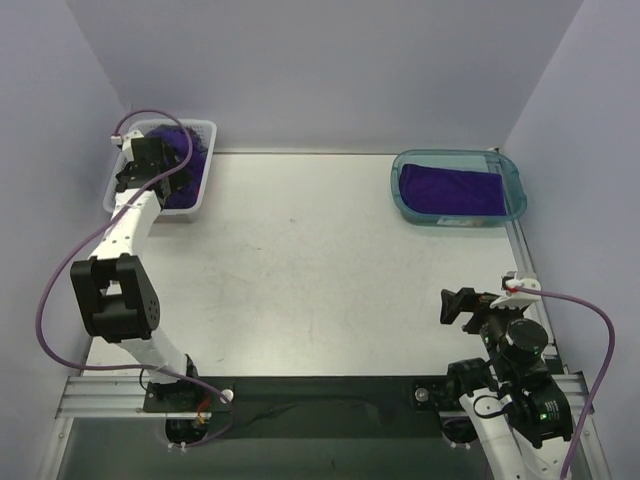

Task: Fold and stack the towels
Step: Grab crumpled towel

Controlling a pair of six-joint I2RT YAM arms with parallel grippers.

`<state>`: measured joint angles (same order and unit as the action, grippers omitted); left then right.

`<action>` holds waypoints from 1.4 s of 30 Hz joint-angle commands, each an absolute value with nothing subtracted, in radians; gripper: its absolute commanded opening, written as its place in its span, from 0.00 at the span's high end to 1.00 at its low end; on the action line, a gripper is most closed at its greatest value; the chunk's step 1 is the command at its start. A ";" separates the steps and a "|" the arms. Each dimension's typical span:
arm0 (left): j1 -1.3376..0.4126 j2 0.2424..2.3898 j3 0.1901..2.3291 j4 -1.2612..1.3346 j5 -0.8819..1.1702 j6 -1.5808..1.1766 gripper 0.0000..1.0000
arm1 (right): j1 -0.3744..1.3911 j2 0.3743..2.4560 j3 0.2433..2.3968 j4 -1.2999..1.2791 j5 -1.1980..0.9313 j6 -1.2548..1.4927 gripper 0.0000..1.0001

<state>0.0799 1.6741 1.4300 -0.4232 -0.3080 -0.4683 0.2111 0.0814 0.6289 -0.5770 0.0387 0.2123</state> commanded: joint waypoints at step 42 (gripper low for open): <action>0.261 1.800 1.513 -0.229 -0.316 -0.522 0.78 | 0.222 0.124 0.629 -0.545 0.044 0.207 0.00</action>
